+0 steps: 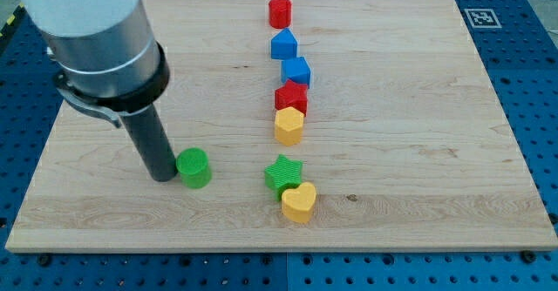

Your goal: Push the green circle closer to the green star

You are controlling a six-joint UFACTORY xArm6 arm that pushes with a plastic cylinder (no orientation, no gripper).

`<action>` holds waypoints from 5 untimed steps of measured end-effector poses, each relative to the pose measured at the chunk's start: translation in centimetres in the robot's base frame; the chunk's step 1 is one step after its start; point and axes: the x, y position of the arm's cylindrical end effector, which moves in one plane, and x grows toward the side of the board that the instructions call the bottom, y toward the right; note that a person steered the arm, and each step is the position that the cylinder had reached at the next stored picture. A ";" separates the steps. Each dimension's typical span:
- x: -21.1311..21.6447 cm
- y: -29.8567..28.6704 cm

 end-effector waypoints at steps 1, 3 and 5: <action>0.0 2.5; 1.0 4.4; 1.8 6.1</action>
